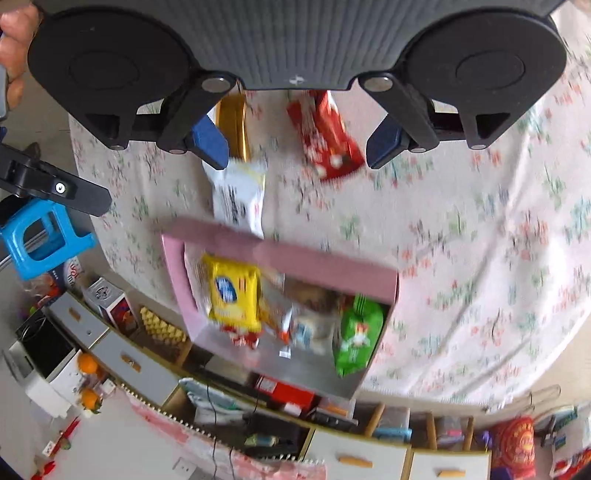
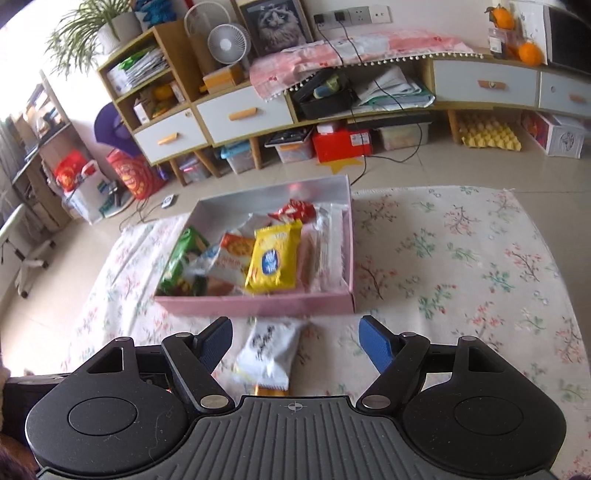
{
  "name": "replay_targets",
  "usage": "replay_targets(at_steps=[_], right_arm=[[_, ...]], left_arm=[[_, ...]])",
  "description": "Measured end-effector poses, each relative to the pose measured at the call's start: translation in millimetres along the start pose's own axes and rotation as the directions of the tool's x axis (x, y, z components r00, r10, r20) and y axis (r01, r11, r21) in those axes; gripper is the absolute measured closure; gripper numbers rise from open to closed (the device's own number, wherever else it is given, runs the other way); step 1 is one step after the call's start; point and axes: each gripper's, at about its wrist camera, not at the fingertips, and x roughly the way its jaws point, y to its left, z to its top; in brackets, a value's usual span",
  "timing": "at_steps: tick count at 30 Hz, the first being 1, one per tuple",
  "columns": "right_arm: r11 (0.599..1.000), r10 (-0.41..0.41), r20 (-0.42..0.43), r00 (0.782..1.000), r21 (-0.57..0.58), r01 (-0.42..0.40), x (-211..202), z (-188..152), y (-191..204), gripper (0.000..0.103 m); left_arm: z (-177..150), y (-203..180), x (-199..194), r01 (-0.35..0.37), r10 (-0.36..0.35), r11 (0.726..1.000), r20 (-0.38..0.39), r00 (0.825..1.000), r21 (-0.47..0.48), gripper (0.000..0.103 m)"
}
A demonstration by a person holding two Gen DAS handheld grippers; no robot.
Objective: Organize snacks
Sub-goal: 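Grasp red wrapped pack with left tool while right tool grasps white Jiangzhong pack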
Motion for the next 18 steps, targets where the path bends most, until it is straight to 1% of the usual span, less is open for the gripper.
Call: replay_targets(at_steps=[3, 5, 8, 11, 14, 17, 18], right_arm=[[1.000, -0.008, -0.020, 1.000, -0.003, 0.008, -6.2, -14.3, -4.1, 0.022], [1.000, -0.018, -0.044, 0.999, -0.010, 0.018, -4.9, -23.6, -6.0, 0.022], [1.000, -0.019, -0.093, 0.995, -0.013, 0.018, 2.0, -34.0, -5.3, 0.022], [0.999, -0.023, -0.096, 0.995, -0.038, 0.020, 5.6, -36.9, -1.2, 0.022], [1.000, -0.021, -0.099, 0.995, -0.016, 0.019, 8.8, -35.5, -2.6, 0.022], [1.000, -0.025, -0.105, 0.994, 0.000, 0.025, 14.5, -34.1, -4.1, 0.022], [1.000, -0.029, -0.108, 0.994, 0.002, 0.030, 16.8, -33.9, -3.7, 0.022]], left_arm=[[-10.9, 1.9, 0.4, 0.009, -0.009, 1.000, -0.014, 1.000, -0.021, 0.024], [-16.7, 2.2, 2.6, 0.011, -0.011, 1.000, -0.026, 1.000, -0.025, 0.024], [-16.2, 2.8, 8.0, -0.013, 0.012, 1.000, -0.036, 0.999, -0.020, 0.025], [-13.5, 4.0, 12.5, -0.033, 0.033, 0.999, -0.035, 0.999, -0.014, 0.025], [-15.5, 0.1, 20.3, -0.039, 0.039, 0.999, -0.044, 0.998, 0.011, 0.026], [-15.8, -0.7, 28.2, -0.054, 0.054, 0.999, -0.051, 0.997, 0.010, 0.028], [-16.7, 0.2, 29.9, -0.059, 0.059, 0.998, -0.050, 0.997, 0.007, 0.034]])
